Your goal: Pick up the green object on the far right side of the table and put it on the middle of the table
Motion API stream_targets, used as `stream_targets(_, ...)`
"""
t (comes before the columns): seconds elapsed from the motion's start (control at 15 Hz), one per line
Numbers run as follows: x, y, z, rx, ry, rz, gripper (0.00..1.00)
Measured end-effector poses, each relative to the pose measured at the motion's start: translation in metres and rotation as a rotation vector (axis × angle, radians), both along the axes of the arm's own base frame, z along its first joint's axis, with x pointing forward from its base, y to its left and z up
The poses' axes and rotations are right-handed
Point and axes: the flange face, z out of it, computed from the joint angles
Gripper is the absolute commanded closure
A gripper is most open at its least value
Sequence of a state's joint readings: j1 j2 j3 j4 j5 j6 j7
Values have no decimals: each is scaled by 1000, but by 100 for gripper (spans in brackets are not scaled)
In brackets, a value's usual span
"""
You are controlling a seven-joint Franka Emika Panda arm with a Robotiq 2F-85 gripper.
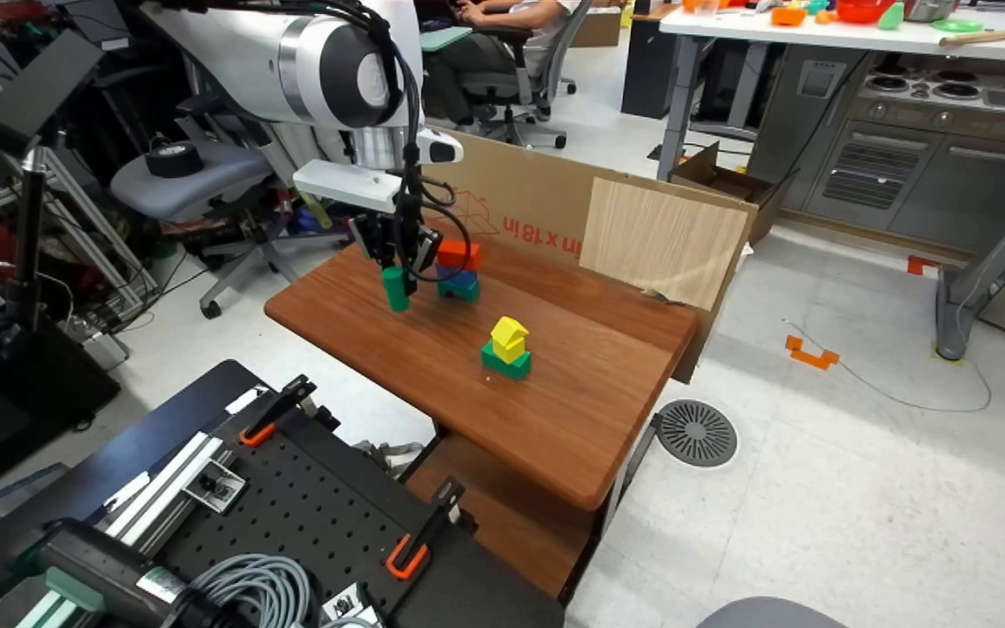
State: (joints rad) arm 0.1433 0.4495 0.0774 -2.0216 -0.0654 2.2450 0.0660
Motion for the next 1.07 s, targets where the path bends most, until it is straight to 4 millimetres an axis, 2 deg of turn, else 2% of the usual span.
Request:
stream_targets(0.33,-12,5,-30,-44,-6,134,91)
stream_targets(0.47,-13,6,-34,-52,-3,160,91)
stream_targets(0.53,-13,6,-34,-53,-3,169,41)
stream_targets(0.6,-13,6,-34,-53,-3,175,40)
stream_targets(0.67,-13,6,-34,-52,-3,179,35)
stream_targets(0.87,-12,5,-35,-50,-7,182,12)
stream_targets(1.0,-4,3,-27,-43,-40,171,1)
stream_targets(1.07,0,-1,-19,-38,-60,160,0)
